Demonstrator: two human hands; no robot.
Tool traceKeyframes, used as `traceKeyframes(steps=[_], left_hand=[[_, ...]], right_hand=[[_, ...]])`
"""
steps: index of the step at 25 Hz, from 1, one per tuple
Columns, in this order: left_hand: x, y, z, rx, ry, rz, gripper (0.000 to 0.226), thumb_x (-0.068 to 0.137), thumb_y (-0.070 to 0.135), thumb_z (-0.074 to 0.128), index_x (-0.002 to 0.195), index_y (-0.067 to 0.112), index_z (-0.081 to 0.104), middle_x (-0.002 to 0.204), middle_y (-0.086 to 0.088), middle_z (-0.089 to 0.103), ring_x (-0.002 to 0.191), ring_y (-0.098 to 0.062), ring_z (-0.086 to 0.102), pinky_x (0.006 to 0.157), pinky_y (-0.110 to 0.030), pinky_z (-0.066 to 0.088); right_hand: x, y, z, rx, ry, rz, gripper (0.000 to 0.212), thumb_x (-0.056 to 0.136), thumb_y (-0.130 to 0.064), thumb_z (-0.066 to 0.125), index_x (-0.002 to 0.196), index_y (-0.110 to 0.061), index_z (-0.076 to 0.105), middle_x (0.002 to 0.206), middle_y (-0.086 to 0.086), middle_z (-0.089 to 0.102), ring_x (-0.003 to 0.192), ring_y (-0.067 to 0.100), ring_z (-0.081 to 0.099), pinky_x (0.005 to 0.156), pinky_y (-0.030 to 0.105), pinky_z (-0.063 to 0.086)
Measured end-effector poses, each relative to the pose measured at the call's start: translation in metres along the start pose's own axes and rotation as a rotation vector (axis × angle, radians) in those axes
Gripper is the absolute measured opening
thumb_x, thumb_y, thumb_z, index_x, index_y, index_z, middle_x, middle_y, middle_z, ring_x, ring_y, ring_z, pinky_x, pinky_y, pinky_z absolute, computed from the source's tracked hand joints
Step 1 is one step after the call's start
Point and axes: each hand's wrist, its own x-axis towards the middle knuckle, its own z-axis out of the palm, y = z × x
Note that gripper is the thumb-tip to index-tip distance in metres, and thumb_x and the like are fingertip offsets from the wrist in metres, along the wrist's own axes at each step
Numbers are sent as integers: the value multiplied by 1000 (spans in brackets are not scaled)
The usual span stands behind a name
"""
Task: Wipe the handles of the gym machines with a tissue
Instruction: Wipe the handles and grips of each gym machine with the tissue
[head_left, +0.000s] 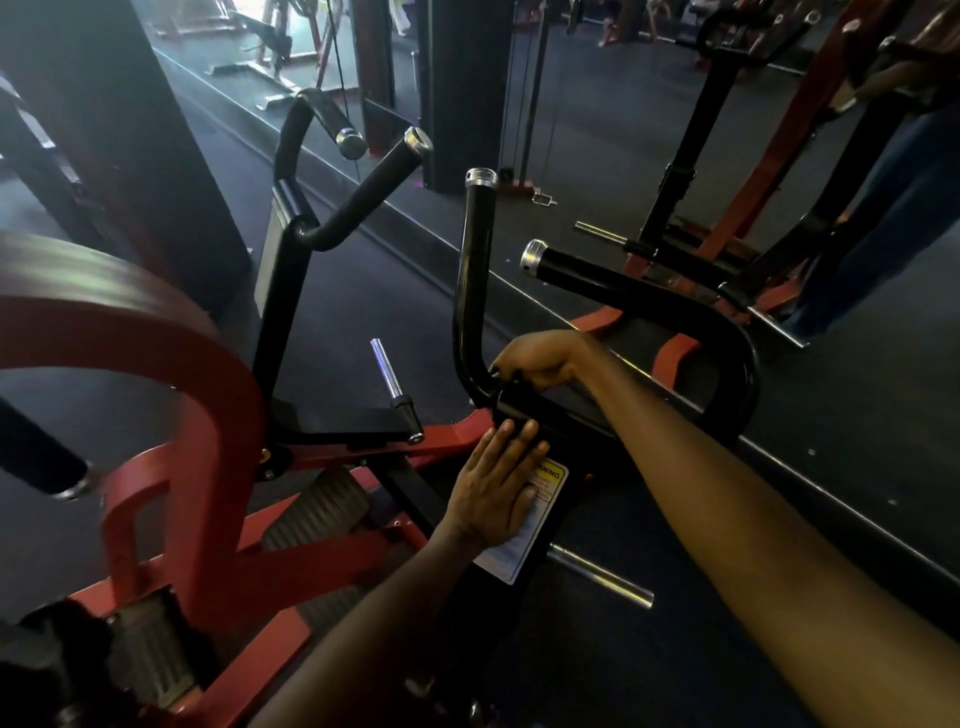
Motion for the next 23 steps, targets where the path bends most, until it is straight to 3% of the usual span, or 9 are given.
traceKeyframes(steps=[5,8,10,12,16,18,20,21,23], left_hand=[[-5,-1,1,9,1,14,54,105,33,18,156,20,7,164,-1,2,150,-23,6,121,-41,14],[2,-5,-1,7,-12,12,54,105,33,18,156,19,7,164,0,1,150,-23,5,121,-41,14],[0,-2,0,-6,-13,9,54,105,33,19,156,19,8,164,0,2,150,-23,5,120,-42,15],[-2,0,0,-13,-4,6,54,105,33,19,156,20,8,164,0,3,150,-23,6,120,-43,17],[0,-3,-2,-14,8,10,54,105,33,20,156,20,8,164,0,3,150,-23,6,121,-41,16],[0,-4,-2,-26,12,12,54,105,33,21,156,19,9,164,0,4,150,-24,8,120,-42,17],[-2,-2,0,-34,18,17,54,105,32,21,156,18,10,163,-1,5,150,-25,9,119,-43,19],[-2,-1,0,-36,18,18,54,105,32,21,156,18,10,163,-2,5,150,-25,10,119,-44,20],[-2,0,0,-33,18,18,54,105,31,21,156,18,10,163,-2,6,149,-25,10,119,-45,21]], right_hand=[[0,10,16,111,126,-217,26,93,3,42,112,6,60,103,22,65,82,19,64,69,22,54],[3,-7,7,232,292,-369,21,94,7,38,92,-1,58,71,14,50,45,3,47,46,14,41],[8,-24,7,486,387,-480,29,93,10,35,77,-7,52,64,6,41,39,1,40,47,15,44],[10,-25,12,520,429,-527,29,92,10,36,78,-9,53,65,4,43,47,5,42,55,18,45],[-15,-3,13,-93,512,-446,14,88,6,50,89,0,63,64,12,57,54,16,52,49,21,43],[-22,-11,9,-399,804,-723,14,85,5,55,91,11,66,76,22,66,68,25,61,64,32,47],[-19,-34,7,-826,1012,-938,31,84,10,52,113,8,62,108,23,65,102,28,62,90,30,47],[-14,-48,3,-1035,1037,-953,40,85,12,48,124,6,54,123,22,59,118,30,54,100,32,42],[-10,-73,0,-1242,1072,-778,46,90,9,36,135,4,43,138,22,46,134,34,36,113,39,27]])
